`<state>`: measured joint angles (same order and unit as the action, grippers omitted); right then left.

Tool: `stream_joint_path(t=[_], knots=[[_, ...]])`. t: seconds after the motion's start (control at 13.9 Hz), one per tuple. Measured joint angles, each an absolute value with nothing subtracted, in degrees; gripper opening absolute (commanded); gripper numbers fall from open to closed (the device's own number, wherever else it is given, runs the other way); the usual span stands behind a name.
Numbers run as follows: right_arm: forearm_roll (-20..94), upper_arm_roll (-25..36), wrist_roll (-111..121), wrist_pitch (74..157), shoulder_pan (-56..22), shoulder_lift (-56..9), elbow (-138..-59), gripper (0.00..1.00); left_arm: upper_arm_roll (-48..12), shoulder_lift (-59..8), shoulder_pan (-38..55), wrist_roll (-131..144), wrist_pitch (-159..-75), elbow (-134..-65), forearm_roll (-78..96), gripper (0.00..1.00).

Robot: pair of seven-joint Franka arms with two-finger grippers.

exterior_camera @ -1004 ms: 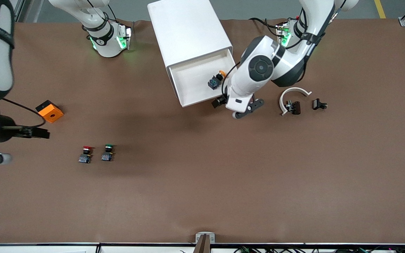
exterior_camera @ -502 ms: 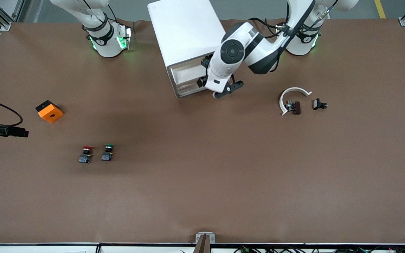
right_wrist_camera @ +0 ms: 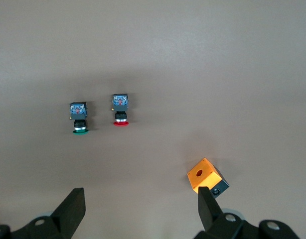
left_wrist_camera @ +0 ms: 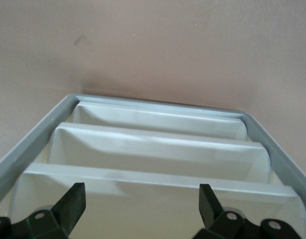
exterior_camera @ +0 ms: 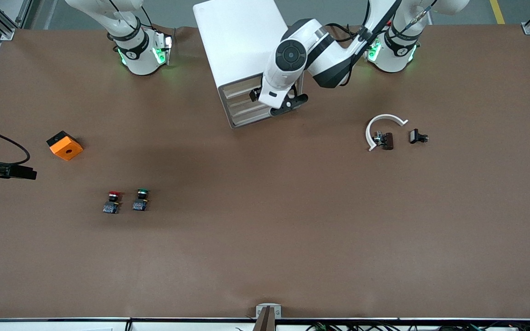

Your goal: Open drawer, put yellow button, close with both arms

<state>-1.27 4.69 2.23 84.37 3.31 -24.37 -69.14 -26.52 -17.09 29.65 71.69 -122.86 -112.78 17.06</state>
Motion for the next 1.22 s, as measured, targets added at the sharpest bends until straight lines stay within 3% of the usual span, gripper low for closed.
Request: stream_joint_path(t=[0.29, 0.57, 0.86, 1.22], knots=[[-0.87, 4.69, 2.21, 84.98, 4.35, -23.99, -68.94, 1.00, -26.82, -17.62, 29.60, 72.46, -125.46, -113.05, 17.17, 1.00], [0.08, 4.37, 2.21, 81.47, 4.36, -18.43, -68.80, 1.00, -25.26, -18.50, 28.15, 73.33, -127.05, -111.89, 16.66, 1.00], [0.43, 4.30, 2.21, 77.96, 4.42, -12.30, -71.56, 1.00, -23.99, -18.11, 18.96, 72.77, -126.99, -109.57, 9.33, 1.00], [0.61, 3.95, 2.26, 81.16, 4.30, -7.55, -79.27, 1.00, -23.86, -17.51, 8.70, 72.01, -126.75, -102.39, 1.69, 1.00]])
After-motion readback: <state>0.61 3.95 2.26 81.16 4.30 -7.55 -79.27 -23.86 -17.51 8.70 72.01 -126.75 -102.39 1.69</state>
